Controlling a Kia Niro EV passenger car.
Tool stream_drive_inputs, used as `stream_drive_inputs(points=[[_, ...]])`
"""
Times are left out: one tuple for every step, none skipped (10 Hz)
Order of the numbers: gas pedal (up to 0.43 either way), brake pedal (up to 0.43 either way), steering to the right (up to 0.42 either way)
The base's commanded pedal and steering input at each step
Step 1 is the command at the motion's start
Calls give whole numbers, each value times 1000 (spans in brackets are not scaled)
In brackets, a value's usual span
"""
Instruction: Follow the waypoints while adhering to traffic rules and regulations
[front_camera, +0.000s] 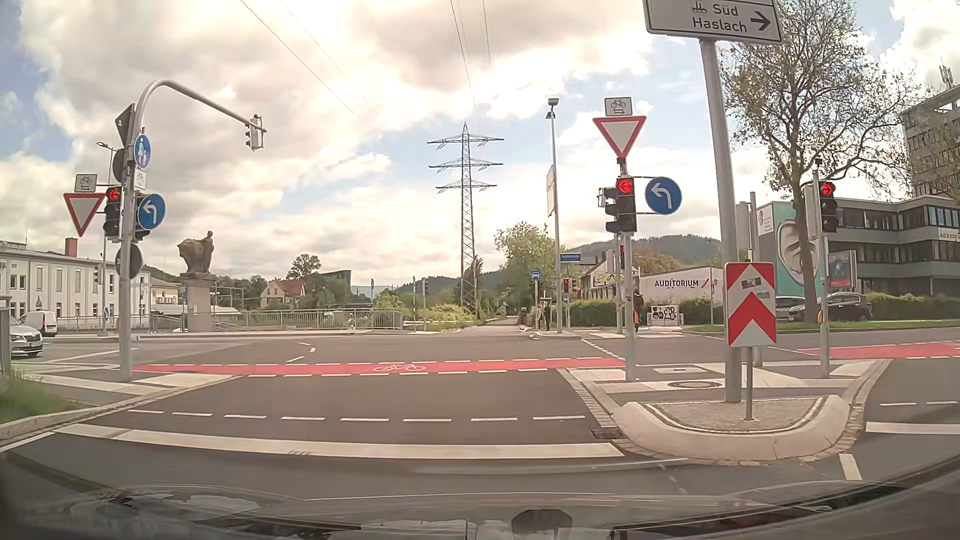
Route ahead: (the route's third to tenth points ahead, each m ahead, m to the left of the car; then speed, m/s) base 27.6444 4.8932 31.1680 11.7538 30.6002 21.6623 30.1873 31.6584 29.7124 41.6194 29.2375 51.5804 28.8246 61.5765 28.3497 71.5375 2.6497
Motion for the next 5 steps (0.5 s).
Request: stream_drive_inputs(points=[[0,213,-6],[0,213,-6],[0,201,-5],[0,189,-6],[0,183,-5]])
